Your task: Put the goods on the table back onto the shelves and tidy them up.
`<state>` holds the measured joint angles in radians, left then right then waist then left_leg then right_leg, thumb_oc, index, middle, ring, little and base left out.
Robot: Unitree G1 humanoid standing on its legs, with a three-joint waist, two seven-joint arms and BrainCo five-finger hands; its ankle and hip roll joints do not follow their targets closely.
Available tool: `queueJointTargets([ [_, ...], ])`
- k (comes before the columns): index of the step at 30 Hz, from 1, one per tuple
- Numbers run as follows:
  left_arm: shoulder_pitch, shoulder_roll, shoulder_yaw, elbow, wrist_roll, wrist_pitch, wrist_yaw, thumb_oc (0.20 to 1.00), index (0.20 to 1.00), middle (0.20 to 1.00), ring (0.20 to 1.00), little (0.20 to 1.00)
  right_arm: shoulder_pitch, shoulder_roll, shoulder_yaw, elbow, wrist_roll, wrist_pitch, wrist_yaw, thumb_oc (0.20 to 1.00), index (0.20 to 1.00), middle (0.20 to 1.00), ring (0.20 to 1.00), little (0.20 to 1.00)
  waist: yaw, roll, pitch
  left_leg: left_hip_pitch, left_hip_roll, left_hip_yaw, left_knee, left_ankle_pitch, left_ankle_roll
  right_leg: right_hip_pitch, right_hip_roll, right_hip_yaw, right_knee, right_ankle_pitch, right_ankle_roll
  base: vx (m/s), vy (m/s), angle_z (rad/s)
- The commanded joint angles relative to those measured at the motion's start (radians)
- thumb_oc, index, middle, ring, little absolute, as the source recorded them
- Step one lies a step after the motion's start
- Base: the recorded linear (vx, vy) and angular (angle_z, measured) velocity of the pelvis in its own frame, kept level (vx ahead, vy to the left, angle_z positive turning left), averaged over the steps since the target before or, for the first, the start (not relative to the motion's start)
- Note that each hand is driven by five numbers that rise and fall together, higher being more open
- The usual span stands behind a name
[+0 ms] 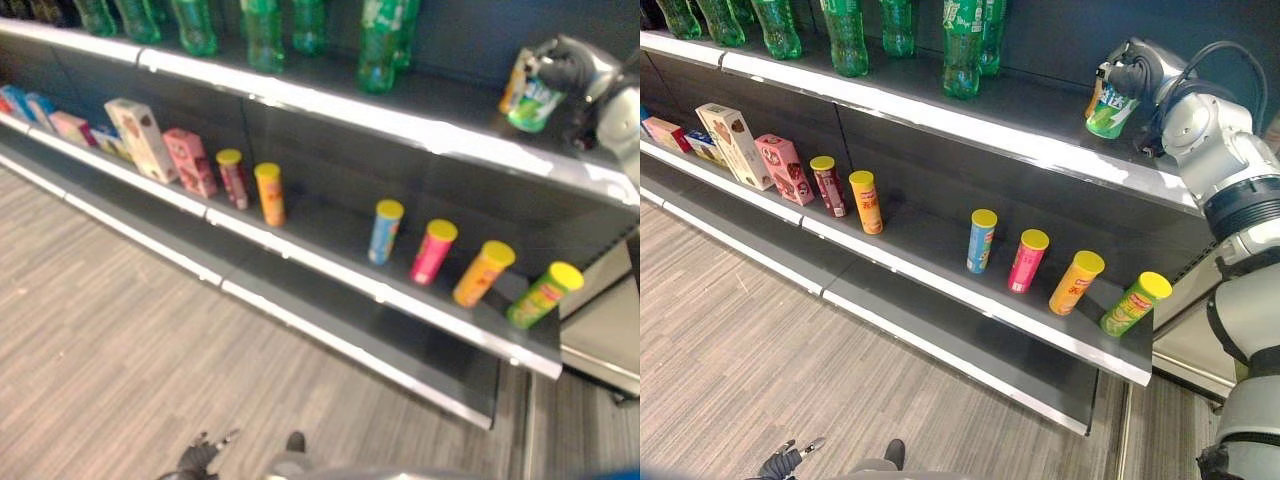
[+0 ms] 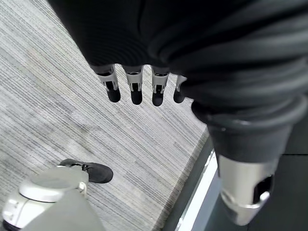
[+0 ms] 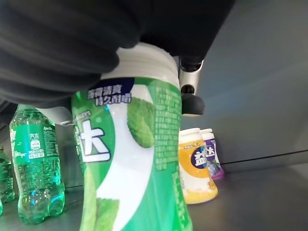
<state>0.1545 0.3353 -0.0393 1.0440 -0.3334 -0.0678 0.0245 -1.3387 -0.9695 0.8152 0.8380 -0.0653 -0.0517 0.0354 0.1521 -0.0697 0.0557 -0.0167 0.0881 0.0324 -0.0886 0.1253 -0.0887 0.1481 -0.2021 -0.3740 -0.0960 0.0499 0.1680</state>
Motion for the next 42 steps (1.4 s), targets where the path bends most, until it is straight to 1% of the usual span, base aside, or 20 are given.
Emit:
queueJointTargets([
  [1,-0.066,0.033,-0.047,0.034,-0.018,-0.024,0.016,1.000,1.000,1.000,1.000,1.000,-0.119,-0.030,0.059,0.060,-0.039,-0.003,-0.033,0.200,0.200,0.200,0.200,0.200,0.047,-0.025,-0.006,0.047,0.047,0.034,0.001,-0.102,-0.076,-0.001,-0.053,-0.017,0.009,-0.006,0.050,0.00,0.000,0.00],
  [18,-0.063,0.018,-0.056,0.023,-0.015,-0.030,0.028,1.000,1.000,1.000,1.000,1.000,-0.100,-0.012,0.077,0.098,-0.113,0.000,-0.043,0.200,0.200,0.200,0.200,0.200,0.068,-0.036,0.002,0.038,0.048,0.014,0.001,-0.101,-0.082,0.007,-0.049,-0.048,0.009,-0.015,0.048,0.00,0.002,0.04],
  [39,-0.060,0.009,-0.065,0.017,-0.006,-0.031,0.028,1.000,1.000,1.000,1.000,1.000,-0.073,0.013,0.072,0.115,-0.146,0.001,-0.041,0.200,0.200,0.200,0.200,0.200,0.066,-0.031,0.006,0.046,0.048,0.015,0.001,-0.106,-0.083,0.014,-0.054,-0.054,0.009,-0.020,0.048,0.00,0.000,0.00],
  [40,-0.059,0.008,-0.066,0.018,-0.007,-0.031,0.028,1.000,1.000,1.000,1.000,1.000,-0.071,0.014,0.071,0.118,-0.148,0.001,-0.042,0.338,0.338,0.338,0.338,0.338,0.065,-0.031,0.006,0.046,0.048,0.014,0.001,-0.106,-0.083,0.015,-0.055,-0.055,0.009,-0.020,0.047,0.00,0.000,0.00],
  [41,-0.059,0.008,-0.067,0.019,-0.006,-0.031,0.029,1.000,1.000,1.000,1.000,1.000,-0.071,0.016,0.071,0.120,-0.149,0.001,-0.043,0.718,0.718,0.718,0.718,0.718,0.065,-0.031,0.006,0.046,0.048,0.013,0.001,-0.107,-0.083,0.014,-0.055,-0.055,0.009,-0.020,0.048,0.00,0.000,0.00],
  [42,-0.058,0.007,-0.067,0.020,-0.007,-0.031,0.030,1.000,1.000,1.000,1.000,1.000,-0.070,0.016,0.069,0.119,-0.150,0.001,-0.047,1.000,1.000,1.000,1.000,1.000,0.064,-0.030,0.005,0.046,0.047,0.014,0.001,-0.108,-0.082,0.015,-0.055,-0.054,0.009,-0.020,0.047,0.00,0.000,0.00],
])
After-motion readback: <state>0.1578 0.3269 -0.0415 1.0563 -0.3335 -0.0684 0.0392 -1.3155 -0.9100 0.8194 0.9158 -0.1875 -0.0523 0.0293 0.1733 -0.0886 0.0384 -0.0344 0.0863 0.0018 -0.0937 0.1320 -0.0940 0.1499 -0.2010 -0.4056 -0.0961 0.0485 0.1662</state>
